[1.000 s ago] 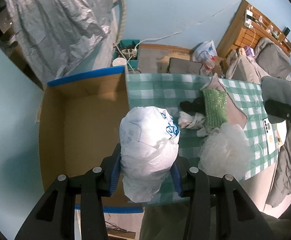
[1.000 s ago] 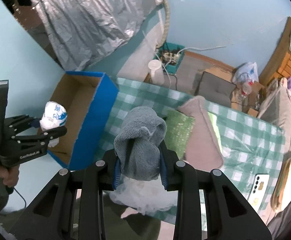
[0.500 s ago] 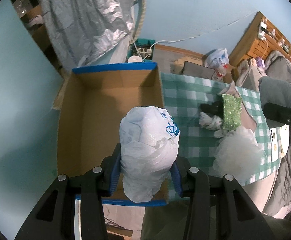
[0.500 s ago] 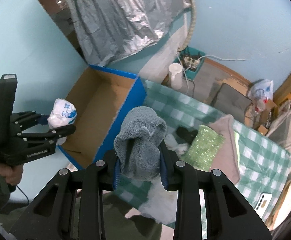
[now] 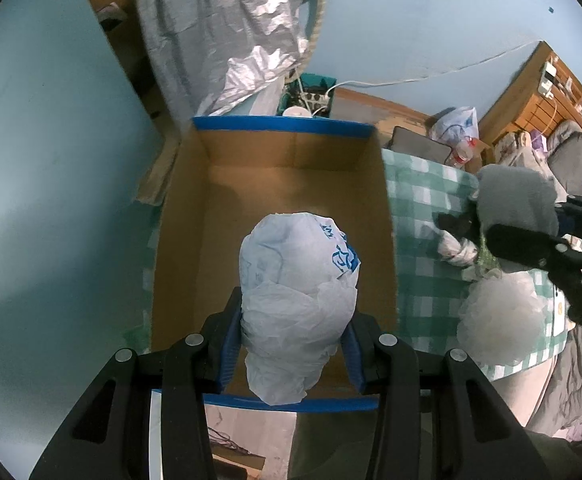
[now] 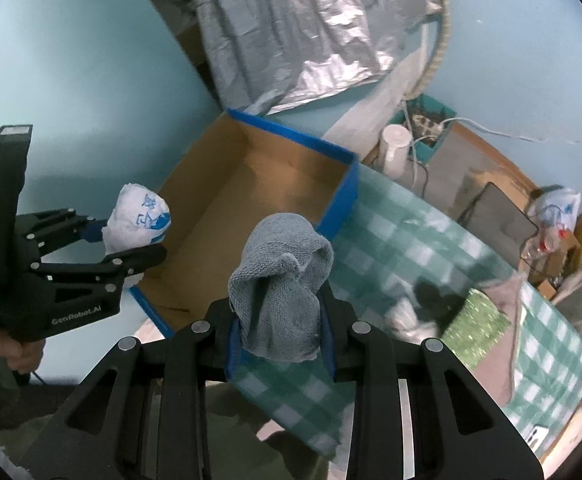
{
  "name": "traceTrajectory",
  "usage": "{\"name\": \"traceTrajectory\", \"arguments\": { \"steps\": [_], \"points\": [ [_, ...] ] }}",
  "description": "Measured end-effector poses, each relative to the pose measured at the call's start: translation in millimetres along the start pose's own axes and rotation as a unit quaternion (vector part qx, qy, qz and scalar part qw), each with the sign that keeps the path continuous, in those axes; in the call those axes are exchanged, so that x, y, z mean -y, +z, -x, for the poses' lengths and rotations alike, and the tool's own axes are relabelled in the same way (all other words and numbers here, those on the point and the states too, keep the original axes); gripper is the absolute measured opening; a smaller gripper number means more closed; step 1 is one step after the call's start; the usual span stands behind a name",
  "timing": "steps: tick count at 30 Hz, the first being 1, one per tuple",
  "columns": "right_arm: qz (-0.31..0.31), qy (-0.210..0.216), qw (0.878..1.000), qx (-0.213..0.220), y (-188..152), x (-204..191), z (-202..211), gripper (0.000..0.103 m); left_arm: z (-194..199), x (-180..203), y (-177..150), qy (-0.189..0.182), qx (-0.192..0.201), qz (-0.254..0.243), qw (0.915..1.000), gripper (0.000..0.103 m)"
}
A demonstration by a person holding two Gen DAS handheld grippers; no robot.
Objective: Organize soft objects
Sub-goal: 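Lift the white bundle and grey sock and carry both over the cardboard box, then open the left tool dropping the bundle while the right tool drops the sock into the box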
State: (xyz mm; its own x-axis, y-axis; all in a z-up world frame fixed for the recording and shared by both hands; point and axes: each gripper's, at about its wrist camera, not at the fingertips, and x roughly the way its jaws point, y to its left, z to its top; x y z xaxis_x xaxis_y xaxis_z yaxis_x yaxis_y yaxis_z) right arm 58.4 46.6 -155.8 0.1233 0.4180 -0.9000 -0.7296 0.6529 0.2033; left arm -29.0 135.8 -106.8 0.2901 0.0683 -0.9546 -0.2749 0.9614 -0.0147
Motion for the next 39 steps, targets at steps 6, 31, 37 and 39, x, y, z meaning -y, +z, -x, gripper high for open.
{"name": "traceTrajectory", "arguments": {
  "steps": [6, 31, 37, 39],
  "points": [
    [0.022, 0.006, 1.0, -0.02, 16, -20, -30, 0.03, -8, -19, 1, 0.006, -0.006, 0.01, 0.9999, 0.044],
    [0.028, -0.009, 0.998, -0.054, 50, -47, -100, 0.063, -54, -61, 5, 0.015, -0.056, 0.041, 0.9975, 0.057],
    [0.025, -0.015, 0.998, -0.05, 47, -44, -95, 0.071, -49, -60, 3, 0.014, -0.053, 0.038, 0.9977, 0.068],
    [0.017, -0.015, 0.999, -0.049, 45, -41, -92, 0.071, -48, -59, 3, 0.015, -0.051, 0.033, 0.998, 0.068]
  ]
}}
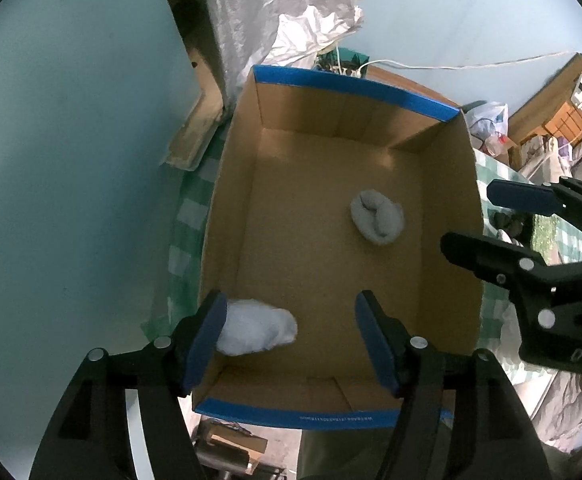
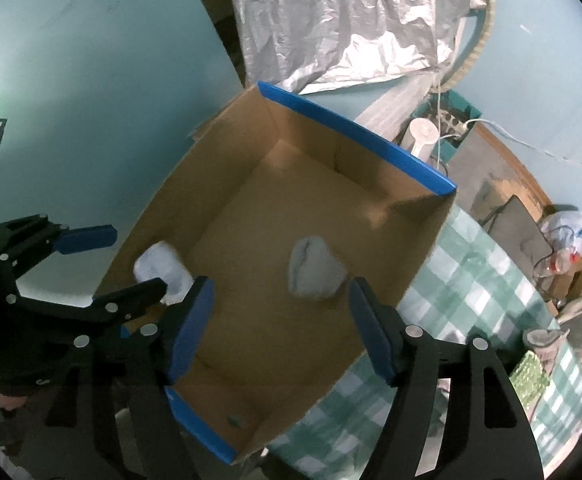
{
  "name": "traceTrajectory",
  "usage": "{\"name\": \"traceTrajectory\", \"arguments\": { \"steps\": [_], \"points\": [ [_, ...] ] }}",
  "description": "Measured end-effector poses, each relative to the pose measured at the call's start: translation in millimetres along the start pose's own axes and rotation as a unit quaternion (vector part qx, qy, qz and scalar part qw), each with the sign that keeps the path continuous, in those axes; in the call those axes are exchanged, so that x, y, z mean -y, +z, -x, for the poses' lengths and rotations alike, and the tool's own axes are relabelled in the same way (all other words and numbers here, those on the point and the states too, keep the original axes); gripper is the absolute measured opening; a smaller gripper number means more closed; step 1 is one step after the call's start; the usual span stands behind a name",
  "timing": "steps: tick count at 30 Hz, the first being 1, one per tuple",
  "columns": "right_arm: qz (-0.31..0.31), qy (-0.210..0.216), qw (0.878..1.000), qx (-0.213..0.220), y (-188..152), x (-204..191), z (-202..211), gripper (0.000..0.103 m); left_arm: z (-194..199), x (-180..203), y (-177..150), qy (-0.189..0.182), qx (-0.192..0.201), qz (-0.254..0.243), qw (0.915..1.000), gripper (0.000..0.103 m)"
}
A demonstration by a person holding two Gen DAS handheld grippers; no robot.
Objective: Organize soft objects
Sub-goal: 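Open the left tool dropping the bundle while the right tool drops the sock into the box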
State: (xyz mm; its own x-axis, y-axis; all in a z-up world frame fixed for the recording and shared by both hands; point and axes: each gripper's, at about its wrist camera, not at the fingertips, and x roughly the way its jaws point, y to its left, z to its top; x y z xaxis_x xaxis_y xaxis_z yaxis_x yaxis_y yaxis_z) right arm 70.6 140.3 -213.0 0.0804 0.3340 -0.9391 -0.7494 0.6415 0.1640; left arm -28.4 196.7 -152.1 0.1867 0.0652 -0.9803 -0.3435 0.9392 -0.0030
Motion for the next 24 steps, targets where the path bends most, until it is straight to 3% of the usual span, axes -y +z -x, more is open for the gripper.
{"name": "traceTrajectory", "arguments": {
  "steps": [16, 24],
  "points": [
    [-0.035, -0.019, 0.999, 0.02, -27, 24, 42, 0.075, 22, 32, -1, -0.016, 0.019, -0.038, 0.999, 0.07],
    [-0.057, -0.027, 0.998, 0.031, -50, 40, 68, 0.075, 33, 56, -1, -0.026, 0.032, -0.063, 0.9972, 0.075]
  ]
}}
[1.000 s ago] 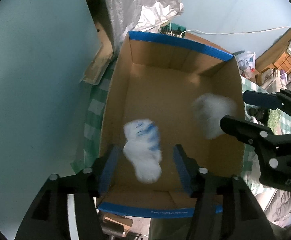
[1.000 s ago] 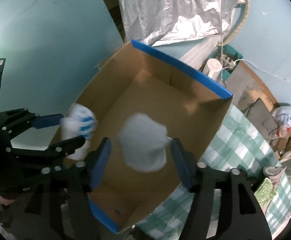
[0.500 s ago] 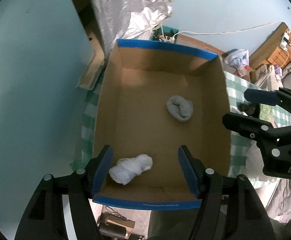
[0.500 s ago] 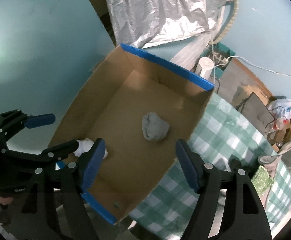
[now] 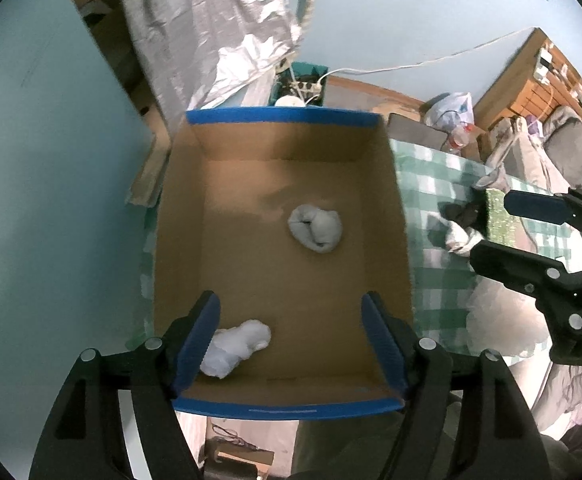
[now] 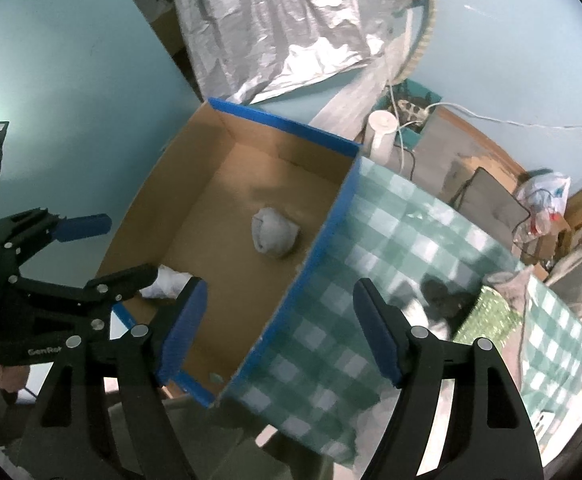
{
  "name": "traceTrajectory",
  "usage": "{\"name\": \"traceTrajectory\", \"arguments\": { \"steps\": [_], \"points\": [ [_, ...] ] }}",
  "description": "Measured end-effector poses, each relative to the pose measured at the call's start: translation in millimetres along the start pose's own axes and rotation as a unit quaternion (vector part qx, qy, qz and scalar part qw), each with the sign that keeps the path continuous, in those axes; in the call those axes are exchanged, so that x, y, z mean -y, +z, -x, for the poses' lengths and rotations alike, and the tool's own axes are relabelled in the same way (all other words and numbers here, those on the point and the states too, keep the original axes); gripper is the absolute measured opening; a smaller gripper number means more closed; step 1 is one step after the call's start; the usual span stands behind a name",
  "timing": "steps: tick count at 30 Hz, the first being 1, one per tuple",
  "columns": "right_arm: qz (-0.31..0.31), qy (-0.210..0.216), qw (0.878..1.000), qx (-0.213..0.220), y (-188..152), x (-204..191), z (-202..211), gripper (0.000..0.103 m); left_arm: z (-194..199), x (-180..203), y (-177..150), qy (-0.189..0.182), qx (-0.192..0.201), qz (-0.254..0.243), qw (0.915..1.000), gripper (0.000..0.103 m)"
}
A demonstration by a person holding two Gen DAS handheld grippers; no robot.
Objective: Organize soft objects
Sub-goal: 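Open the left tool dropping the bundle while the right tool drops the sock into the box, then move both tools back over the table and grasp the white mesh puff with the right tool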
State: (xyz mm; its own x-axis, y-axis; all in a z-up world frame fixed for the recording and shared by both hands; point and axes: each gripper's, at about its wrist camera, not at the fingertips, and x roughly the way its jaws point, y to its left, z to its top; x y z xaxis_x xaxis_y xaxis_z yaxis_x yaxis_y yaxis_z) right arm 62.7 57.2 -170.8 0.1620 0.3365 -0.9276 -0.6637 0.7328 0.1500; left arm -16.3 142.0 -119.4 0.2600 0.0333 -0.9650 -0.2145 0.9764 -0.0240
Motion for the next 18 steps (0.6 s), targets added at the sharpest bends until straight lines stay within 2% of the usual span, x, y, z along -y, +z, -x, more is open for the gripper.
{"name": "traceTrajectory", "arguments": {
  "steps": [9, 18],
  "points": [
    [-0.031, -0.023, 0.999, 0.009, -24, 30, 24, 0.076, 4, 31, 2, -0.011, 0.003, -0.034, 0.9994, 0.078],
    [-0.098, -0.043, 0.994, -0.003, -60, 76, 29, 0.076, -8, 84, -2, -0.025, -0.009, -0.099, 0.9948, 0.078]
  ]
}}
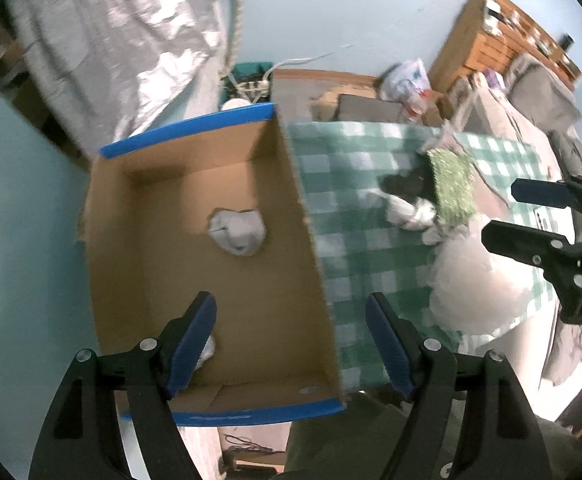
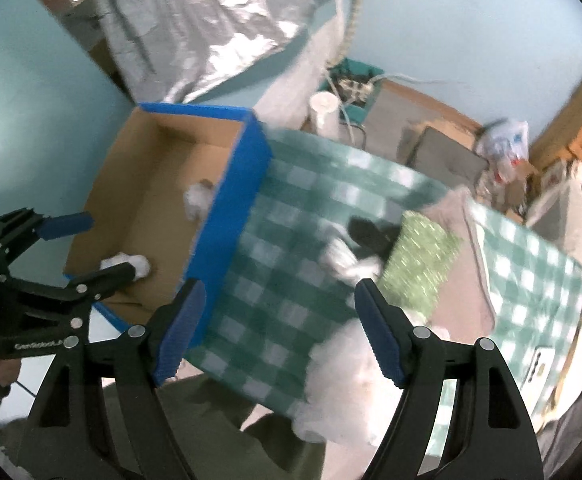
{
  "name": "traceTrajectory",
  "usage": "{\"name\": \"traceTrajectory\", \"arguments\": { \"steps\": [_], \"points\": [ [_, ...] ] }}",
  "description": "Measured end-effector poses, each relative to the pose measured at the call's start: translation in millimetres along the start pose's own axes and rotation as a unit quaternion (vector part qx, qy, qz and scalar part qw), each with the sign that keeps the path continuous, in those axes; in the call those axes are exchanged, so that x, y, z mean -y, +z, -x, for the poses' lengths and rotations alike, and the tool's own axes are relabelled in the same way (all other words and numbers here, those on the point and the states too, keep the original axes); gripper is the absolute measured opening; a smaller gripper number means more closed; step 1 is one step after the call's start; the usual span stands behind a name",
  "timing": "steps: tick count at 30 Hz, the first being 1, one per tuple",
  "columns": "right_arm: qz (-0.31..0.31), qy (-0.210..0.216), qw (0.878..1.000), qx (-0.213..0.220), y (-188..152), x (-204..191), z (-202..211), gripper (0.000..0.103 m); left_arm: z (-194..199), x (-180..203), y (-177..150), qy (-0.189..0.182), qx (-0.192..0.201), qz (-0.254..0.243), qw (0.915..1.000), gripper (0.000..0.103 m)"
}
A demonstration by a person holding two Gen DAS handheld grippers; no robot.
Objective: Organize soft objects
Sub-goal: 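Move both tools back over the table and grasp the white mesh puff with the right tool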
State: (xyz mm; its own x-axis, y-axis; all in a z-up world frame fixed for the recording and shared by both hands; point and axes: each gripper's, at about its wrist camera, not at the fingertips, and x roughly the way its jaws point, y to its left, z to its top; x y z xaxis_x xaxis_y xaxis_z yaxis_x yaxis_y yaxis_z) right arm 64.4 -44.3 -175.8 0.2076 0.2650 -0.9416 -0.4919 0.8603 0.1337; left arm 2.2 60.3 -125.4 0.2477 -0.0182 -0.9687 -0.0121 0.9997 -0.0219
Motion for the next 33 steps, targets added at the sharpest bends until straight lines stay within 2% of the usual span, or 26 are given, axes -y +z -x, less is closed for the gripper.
{"name": "traceTrajectory", "arguments": {
  "steps": [12, 19, 24, 28, 33],
  "points": [
    [-0.078, -0.019, 0.997, -0.018, -36, 52, -4, 0.077, -14, 53, 10, -0.017, -0.01, -0.074, 0.997, 0.078],
    [-0.112, -0.025, 0.992, -0.049, -60, 73, -29, 0.077, -27, 69, 11, -0.018, -0.021, -0.096, 0.995, 0.078],
    [-0.129, -0.036, 0.988, -0.07, -74, 85, -52, 0.078, -38, 77, 10, -0.022, -0.03, -0.102, 0.994, 0.078],
    [-0.143, -0.027, 0.986, -0.082, -85, 93, -68, 0.079, -50, 82, 9, -0.032, -0.039, -0.091, 0.9946, 0.078],
    [-0.148, -0.019, 0.985, -0.091, -93, 95, -84, 0.085, -64, 87, 6, -0.03, -0.051, -0.085, 0.9946, 0.078]
  ]
}}
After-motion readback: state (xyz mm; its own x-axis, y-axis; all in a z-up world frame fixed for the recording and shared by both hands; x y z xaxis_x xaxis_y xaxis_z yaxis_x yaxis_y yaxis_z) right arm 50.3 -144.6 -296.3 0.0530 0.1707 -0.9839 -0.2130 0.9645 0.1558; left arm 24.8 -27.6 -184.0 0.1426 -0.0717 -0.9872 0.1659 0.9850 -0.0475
